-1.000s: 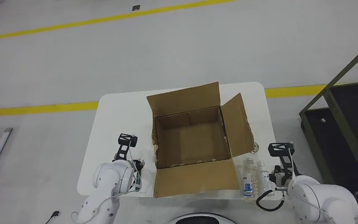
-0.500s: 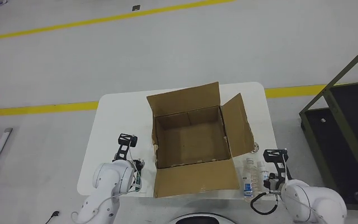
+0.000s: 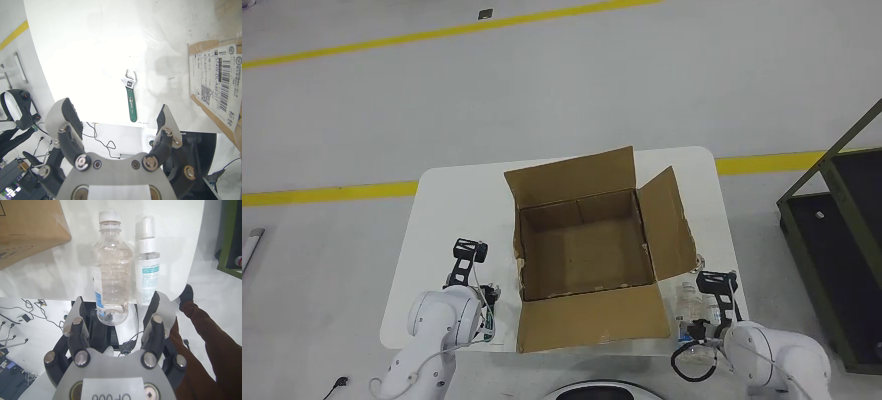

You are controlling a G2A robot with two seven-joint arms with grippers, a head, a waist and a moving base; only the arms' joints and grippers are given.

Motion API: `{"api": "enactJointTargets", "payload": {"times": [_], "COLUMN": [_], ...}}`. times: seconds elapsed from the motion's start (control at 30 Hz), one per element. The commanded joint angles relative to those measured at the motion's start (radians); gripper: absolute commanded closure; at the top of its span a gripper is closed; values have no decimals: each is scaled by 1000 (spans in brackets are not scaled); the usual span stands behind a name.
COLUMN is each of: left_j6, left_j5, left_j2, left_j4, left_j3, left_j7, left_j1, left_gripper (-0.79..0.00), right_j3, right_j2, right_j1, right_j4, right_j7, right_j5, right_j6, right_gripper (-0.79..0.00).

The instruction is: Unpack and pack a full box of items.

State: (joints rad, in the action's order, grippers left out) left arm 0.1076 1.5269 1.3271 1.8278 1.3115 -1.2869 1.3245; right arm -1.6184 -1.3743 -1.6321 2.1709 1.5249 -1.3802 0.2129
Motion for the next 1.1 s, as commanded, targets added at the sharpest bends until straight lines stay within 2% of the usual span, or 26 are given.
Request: {"api": "enactJointTargets", "payload": {"times": [0.0, 0.07, 0.23, 0.4, 0.5, 0.6, 0.63, 0.7, 0.8, 1.07], "left_j6": [0, 0, 0, 0, 0, 0, 0, 0, 0, 0], "left_j5": [0, 0, 0, 0, 0, 0, 0, 0, 0, 0], "left_j2": [0, 0, 0, 0, 0, 0, 0, 0, 0, 0], "left_j4": [0, 0, 0, 0, 0, 0, 0, 0, 0, 0], "left_j3": [0, 0, 0, 0, 0, 0, 0, 0, 0, 0], "left_j7": [0, 0, 0, 0, 0, 0, 0, 0, 0, 0], "left_j1": [0, 0, 0, 0, 0, 0, 0, 0, 0, 0], "left_gripper": [-785, -785, -785, -785, -785, -785, -785, -785, -785, -785], "right_j3": [5, 15, 37, 48, 53, 57, 58, 58, 57, 74], "right_j2": [0, 0, 0, 1, 1, 2, 2, 3, 3, 3], "right_j1": [7, 13, 27, 33, 37, 40, 41, 43, 47, 66], "right_j4": [-16, -36, -76, -104, -117, -124, -126, -129, -138, -171], "right_j7": [-9, -16, -27, -32, -37, -37, -36, -36, -43, -69], "right_j5": [13, 2, -12, -14, -11, -18, -18, -19, -14, 5], "right_j6": [3, 4, 18, 25, 27, 24, 25, 26, 27, 24], "right_gripper": [-597, -566, -548, -582, -628, -770, -785, -754, -763, -668]}}
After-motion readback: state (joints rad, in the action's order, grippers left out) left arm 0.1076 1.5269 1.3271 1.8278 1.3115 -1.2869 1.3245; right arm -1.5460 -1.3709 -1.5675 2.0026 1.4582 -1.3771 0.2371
